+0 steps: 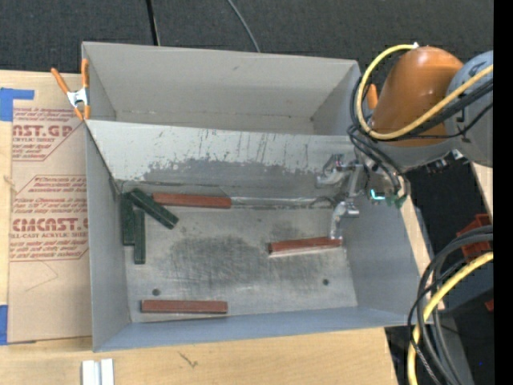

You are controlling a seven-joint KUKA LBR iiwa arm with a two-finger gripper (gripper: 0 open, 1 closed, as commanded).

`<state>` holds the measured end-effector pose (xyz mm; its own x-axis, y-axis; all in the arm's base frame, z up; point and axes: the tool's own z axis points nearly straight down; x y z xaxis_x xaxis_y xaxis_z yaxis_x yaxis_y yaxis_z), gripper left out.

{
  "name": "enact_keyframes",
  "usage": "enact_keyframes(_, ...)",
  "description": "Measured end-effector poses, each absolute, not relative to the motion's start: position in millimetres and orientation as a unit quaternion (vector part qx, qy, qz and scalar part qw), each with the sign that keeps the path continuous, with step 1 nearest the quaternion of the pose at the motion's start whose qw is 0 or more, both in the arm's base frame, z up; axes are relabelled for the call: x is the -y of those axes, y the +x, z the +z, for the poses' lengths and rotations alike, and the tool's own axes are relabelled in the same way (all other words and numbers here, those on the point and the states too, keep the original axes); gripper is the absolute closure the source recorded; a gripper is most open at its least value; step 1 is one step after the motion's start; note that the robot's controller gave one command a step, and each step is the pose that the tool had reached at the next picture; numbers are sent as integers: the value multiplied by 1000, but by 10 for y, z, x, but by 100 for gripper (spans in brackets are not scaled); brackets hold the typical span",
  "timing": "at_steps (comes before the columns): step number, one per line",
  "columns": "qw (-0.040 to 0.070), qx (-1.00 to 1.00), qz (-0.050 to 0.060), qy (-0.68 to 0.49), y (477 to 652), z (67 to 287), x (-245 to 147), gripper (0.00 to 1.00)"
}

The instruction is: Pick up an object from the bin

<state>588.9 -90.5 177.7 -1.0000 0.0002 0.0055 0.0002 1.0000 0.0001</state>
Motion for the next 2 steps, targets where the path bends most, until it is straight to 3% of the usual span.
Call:
enact_keyframes(1,-1,1000,0,0,5907,1823,902,0)
enact_keyframes(2,-2,998,0,-57,5721,1240,752,0)
